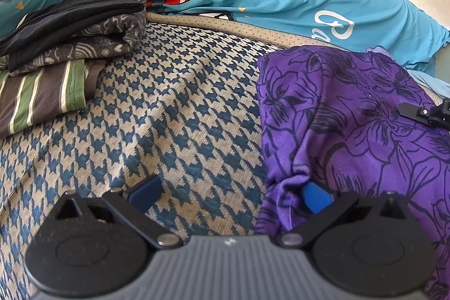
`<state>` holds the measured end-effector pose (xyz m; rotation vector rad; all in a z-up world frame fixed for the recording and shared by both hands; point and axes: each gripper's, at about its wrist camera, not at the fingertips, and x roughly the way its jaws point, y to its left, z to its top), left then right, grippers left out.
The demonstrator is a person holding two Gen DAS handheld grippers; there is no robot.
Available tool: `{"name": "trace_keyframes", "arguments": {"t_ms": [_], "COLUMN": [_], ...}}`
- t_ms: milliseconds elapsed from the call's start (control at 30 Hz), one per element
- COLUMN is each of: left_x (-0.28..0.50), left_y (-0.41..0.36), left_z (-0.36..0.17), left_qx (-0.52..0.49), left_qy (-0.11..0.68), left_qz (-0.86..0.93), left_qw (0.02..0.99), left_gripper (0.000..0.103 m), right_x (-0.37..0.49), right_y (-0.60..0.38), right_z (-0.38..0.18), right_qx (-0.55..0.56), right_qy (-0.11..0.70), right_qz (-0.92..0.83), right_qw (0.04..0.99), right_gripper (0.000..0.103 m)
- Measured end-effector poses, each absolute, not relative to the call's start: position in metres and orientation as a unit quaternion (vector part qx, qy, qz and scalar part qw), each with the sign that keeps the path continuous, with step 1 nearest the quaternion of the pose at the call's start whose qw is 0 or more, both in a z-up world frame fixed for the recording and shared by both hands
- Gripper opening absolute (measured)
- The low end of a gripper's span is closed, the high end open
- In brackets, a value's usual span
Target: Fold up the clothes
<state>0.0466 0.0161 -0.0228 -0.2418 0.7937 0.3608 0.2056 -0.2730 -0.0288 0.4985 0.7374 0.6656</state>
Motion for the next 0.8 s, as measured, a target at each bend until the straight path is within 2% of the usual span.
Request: {"name": "trace_keyframes", "arguments": {"t_ms": [333, 800], "left_x": [0.049, 0.049], "left_y": [0.016, -0.022], "left_z": [-0.017, -0.01], "left_qx": [-0.135, -0.149], "left_qy": [0.4, 0.421], "left_qz": [0.16, 0.06], "left_qw": [0.892, 0.893], "left_gripper": [0.103, 0.103], "right_x": [0.177, 0.141], "right_y": [-0.272, -0.344], "right_z": [0.003, 0.026], "right_qx": [0.193, 0.186], "right_qy": [0.308, 0.28], "right_qz": [0.265, 0.15], "right_qw": [0.893, 0.93], "right_gripper": [0.02, 0.02]}}
